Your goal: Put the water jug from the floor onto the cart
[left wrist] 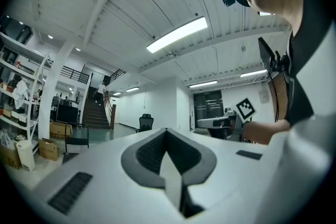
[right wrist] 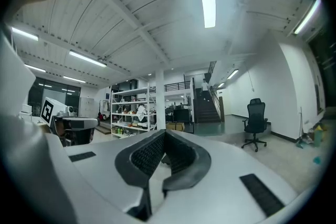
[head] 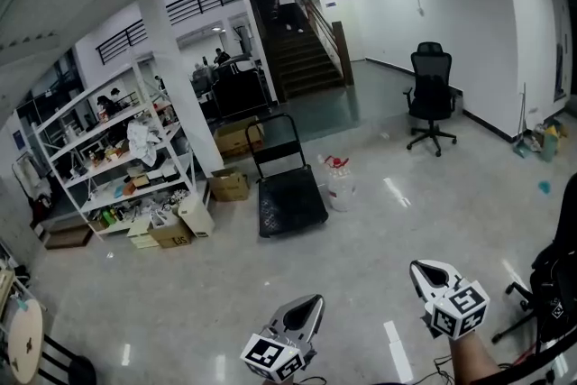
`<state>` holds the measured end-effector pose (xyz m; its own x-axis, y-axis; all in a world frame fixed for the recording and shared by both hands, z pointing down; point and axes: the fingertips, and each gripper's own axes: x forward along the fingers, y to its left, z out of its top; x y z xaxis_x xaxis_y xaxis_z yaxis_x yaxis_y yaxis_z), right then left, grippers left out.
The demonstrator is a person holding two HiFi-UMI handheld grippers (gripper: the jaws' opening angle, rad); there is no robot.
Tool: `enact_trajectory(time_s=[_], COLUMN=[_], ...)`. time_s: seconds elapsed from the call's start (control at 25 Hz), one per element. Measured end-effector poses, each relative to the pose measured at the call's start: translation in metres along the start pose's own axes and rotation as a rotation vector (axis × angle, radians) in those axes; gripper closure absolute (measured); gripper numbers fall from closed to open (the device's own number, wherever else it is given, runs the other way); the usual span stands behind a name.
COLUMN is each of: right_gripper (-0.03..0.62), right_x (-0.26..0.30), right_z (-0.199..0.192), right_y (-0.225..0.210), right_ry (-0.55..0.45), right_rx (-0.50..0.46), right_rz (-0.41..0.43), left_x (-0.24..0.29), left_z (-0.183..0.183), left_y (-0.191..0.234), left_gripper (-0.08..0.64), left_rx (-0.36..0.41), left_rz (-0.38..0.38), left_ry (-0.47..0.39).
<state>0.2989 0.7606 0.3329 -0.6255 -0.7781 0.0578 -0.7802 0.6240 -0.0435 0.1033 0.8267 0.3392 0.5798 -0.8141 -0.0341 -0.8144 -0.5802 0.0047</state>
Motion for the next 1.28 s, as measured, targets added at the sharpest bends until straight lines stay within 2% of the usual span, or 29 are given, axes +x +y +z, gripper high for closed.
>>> enact_trajectory(time_s=[0.28,0.4,0.6,0.76,0.88,1.0,1.28], right_gripper=[0.592,0.592,0.592,0.592,0.592,0.592,0.592], right_x=[0.016,0.032,0.06,0.074,0.083,0.107,0.208], right_z=[0.0,0.0,-0.005,-0.013,-0.012,-0.018,-0.016], right_y=[0.028,0.044,0.074,0.091,0.078,0.048,-0.039], right_ry=[-0.004,-0.014,-0.004,0.02,0.033,0.04,0.002], right_rx=[0.016,0.024,0.026,0.012,0.02,0.045,0.059], right_rz=[0.047,0.032,0.006,0.011,-0.014,-0.041,0.009], left_x=[-0.015,-0.029,-0.052,-0.049,-0.034,-0.006,0.107], left_z=[-0.003,-0.005,-0.005,-0.013,-0.012,-0.015,-0.019], left_y=[0.014,0.032,0.065,0.087,0.093,0.109,0.175], left_gripper=[0.568,0.568,0.568,0.568,0.568,0.568,0.568], left_rx=[0.008,0.008,-0.034,-0.07,-0.068,-0.061,-0.026], left_rz=[-0.016,-0.015,-0.032,-0.046,-0.082,-0.083,-0.047], left_ry=[0.001,-0.003,-0.002,0.014,0.013,0.032,0.066])
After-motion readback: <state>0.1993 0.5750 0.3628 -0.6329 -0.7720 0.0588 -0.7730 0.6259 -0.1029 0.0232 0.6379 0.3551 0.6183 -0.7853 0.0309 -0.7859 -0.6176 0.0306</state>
